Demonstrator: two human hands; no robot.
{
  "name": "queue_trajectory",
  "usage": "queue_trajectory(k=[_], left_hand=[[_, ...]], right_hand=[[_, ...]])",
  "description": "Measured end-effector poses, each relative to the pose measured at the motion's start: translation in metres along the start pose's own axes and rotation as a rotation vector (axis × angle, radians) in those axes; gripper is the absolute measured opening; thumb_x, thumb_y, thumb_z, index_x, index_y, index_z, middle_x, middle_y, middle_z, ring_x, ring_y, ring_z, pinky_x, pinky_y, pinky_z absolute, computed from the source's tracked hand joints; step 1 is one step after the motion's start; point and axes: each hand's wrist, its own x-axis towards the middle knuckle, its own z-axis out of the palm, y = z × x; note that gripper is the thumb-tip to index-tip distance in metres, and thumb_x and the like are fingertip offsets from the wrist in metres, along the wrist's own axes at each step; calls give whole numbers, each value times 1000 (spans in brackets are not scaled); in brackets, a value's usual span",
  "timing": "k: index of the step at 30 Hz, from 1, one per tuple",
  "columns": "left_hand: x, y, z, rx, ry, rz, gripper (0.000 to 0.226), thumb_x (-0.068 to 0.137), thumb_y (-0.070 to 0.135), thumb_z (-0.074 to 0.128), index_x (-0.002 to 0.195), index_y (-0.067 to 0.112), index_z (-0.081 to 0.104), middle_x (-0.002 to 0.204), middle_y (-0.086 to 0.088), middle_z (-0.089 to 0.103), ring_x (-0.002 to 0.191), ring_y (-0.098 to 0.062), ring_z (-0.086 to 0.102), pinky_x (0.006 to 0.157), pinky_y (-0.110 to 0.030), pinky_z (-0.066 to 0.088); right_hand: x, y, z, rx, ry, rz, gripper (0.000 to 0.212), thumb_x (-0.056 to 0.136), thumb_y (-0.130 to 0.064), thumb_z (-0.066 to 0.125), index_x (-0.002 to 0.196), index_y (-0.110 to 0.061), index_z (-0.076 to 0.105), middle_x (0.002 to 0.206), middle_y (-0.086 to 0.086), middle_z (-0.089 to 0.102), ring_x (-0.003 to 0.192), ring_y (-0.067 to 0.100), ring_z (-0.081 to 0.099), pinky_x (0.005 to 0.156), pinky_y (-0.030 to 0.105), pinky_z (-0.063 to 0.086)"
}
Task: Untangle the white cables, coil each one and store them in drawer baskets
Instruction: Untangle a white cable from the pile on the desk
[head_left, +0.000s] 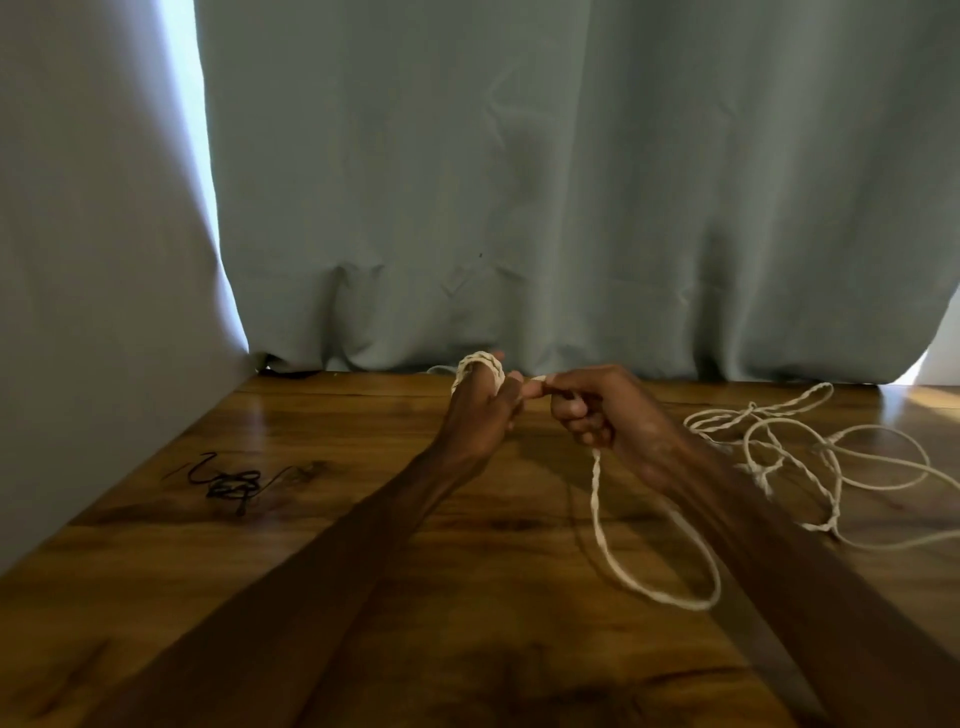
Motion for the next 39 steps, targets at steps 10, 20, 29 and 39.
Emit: queue_trajectory(k=[10, 20, 29, 39], left_hand=[[-20, 46, 5, -254, -585, -258, 52, 107, 53, 37, 94, 10, 61, 57, 0, 55, 36, -2, 21, 38, -14, 19], [-19, 46, 2, -423, -608, -448, 60, 107, 54, 26, 78, 13, 58, 41, 11, 28, 32, -3, 22, 38, -15, 24], [-29, 54, 9, -690, -603, -368, 45, 108, 46, 34, 79, 19, 56, 48, 11, 30, 37, -4, 26, 46, -25, 21], [-12, 44, 1, -969, -291, -415, 30, 108, 31, 41, 107, 6, 59, 58, 9, 42, 47, -7, 40, 50, -21, 41]], right_hand=[[15, 21, -29, -567, 308, -576, 17, 98, -13, 64, 94, -15, 81, 67, -1, 74, 65, 10, 71, 65, 22, 53], [16, 31, -35, -606, 407, -643, 16, 96, -22, 69, 88, -15, 81, 70, -4, 73, 63, 13, 67, 65, 32, 51], [16, 39, -36, -594, 264, -593, 20, 102, -18, 59, 99, -22, 79, 67, -12, 72, 57, 0, 64, 57, 14, 44], [16, 66, 11, -913, -101, -282, 27, 105, -19, 46, 82, -17, 59, 72, 0, 64, 62, 14, 60, 61, 36, 45]])
